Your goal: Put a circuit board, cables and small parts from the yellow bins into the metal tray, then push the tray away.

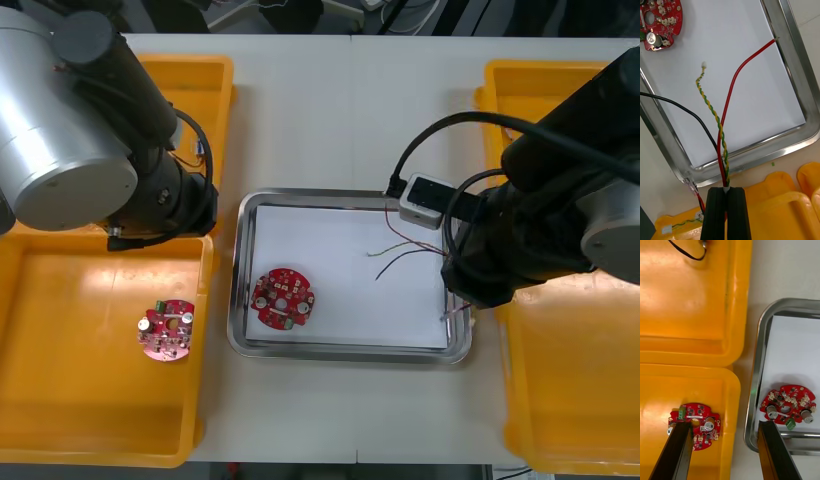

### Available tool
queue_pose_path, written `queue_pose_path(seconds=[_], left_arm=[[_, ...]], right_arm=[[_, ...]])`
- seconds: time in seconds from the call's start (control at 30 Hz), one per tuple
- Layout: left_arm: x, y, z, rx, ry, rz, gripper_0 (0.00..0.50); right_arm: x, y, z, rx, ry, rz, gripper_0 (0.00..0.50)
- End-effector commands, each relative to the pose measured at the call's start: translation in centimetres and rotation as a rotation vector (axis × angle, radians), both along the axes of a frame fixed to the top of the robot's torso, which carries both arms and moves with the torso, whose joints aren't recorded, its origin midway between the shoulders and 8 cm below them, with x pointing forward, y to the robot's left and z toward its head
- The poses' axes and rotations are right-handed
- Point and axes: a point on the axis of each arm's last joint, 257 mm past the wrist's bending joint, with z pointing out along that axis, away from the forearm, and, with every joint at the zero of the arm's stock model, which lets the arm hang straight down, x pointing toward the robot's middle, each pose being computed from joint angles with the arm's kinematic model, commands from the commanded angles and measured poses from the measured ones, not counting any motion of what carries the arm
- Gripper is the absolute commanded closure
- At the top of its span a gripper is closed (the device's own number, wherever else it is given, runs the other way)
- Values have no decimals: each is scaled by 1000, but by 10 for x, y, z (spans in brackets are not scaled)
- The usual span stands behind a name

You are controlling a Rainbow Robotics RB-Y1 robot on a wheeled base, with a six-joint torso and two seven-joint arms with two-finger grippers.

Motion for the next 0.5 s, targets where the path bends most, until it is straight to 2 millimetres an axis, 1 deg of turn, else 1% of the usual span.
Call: queue_pose_path(seconds=[0.03, 0.2, 0.3, 0.37, 0.43, 0.5], left_arm=[[7, 45, 20, 20, -39, 67, 0], [18, 70, 26, 14, -35, 137, 0], [27, 88, 30, 30, -50, 173, 0], [32, 95, 32, 31, -57, 184, 0], [39, 103, 34, 29, -70, 192, 0], [41, 110, 35, 32, -70, 204, 0]], right_arm=[[-1, 28, -6, -89, -53, 184, 500], [5, 39, -28, -137, -21, 252, 500], [8, 41, -41, -168, 5, 285, 500], [10, 41, -48, -180, 14, 293, 500], [11, 38, -59, -203, 33, 292, 500], [12, 37, -65, -209, 41, 285, 500]])
